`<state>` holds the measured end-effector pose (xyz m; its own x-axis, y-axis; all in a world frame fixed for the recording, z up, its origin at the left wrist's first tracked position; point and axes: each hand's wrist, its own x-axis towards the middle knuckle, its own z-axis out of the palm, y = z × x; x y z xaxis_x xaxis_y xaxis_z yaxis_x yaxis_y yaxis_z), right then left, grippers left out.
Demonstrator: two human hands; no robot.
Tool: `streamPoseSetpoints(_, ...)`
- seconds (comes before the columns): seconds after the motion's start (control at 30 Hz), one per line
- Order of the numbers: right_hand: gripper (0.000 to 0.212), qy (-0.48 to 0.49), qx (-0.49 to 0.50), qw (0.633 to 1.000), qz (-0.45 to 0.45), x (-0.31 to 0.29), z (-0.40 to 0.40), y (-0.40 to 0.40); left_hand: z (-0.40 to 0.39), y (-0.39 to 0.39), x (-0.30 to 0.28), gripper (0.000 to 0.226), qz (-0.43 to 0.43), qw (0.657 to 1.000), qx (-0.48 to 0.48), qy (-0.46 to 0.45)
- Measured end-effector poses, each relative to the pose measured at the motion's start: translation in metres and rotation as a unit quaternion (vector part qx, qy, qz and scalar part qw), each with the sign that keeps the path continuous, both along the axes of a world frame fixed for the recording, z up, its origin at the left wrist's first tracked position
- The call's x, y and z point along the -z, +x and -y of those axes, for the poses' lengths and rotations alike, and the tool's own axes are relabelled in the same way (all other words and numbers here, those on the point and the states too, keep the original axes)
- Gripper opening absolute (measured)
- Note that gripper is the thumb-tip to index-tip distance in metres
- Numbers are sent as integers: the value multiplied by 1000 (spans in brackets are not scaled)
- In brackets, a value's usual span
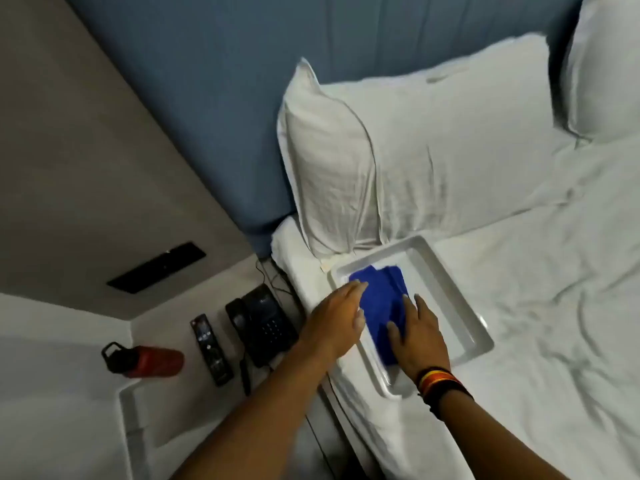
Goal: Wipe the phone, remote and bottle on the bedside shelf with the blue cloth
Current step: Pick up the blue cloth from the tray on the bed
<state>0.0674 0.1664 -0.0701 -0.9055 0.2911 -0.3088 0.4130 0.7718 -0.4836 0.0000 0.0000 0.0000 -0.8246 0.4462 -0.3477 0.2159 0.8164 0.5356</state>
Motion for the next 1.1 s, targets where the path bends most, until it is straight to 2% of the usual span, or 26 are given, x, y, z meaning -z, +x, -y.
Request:
streamPoseSetpoints(0.17,72,0,48,999,20,42,-14,0,-55,-37,60,61,10,999,-5,-34)
streamPoseSetpoints(0.3,73,14,64,998,-3,61,-14,-4,-72,-50,101,68,-27,993,-1,-116)
streamPoseSetpoints(0.37,72,-1,73,997,-8,68,-13,-9,-73,-52,113,61,-65,986,8,-151)
streamPoseSetpoints(0.43,67,-49,82,995,-8,70,-13,-12,-73,-50,117,43,-86,986,0,-144)
streamPoseSetpoints(0.53,56,-146,127,981,-19,63,-16,-12,-67,-44,108,27,-62,993,-23,-97)
streamPoseSetpoints(0.67,53,-185,159,968,-59,27,-6,-5,-46,-33,75,37,-20,992,-120,43)
streamPoseSetpoints(0.8,48,-221,126,961,-107,-24,47,-7,8,-27,36,36,13,950,-256,180)
streamPoseSetpoints(0.9,40,-241,77,961,-112,-39,99,-16,68,-27,25,44,37,916,-314,247)
streamPoseSetpoints(1.0,41,-253,18,965,-72,-30,149,-31,136,-30,39,54,43,879,-376,290)
streamPoseSetpoints(1.1,38,-249,-26,968,13,-2,195,-38,197,-16,64,56,66,836,-437,324)
